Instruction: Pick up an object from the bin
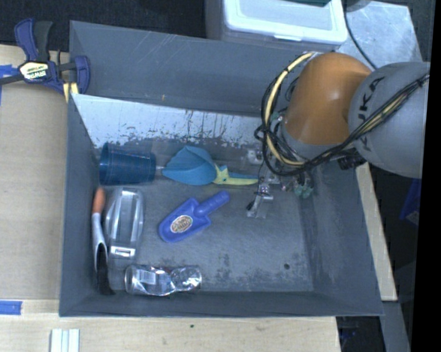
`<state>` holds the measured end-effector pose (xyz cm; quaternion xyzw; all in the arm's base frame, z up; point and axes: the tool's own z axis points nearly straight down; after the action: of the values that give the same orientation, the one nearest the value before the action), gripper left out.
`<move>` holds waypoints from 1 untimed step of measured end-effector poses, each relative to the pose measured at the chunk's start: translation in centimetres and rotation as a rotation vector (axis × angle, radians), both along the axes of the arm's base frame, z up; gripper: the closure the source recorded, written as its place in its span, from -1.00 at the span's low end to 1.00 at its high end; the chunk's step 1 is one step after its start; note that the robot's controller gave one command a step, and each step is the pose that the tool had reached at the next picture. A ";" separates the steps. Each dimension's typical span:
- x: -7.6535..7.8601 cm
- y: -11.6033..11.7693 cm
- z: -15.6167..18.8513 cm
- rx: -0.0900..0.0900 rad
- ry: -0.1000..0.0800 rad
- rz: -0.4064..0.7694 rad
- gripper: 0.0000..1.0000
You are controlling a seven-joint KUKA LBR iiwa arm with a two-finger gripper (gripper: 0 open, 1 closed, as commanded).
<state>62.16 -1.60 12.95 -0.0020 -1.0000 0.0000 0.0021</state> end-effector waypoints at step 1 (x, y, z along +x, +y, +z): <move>0.2 0.0 0.5 0.000 -0.008 0.000 -1.00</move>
Offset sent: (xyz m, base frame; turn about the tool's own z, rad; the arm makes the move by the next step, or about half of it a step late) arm -0.0033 0.0720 -0.0595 -0.3986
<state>62.33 -1.60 13.48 -0.0017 -1.0000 0.0001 -0.0019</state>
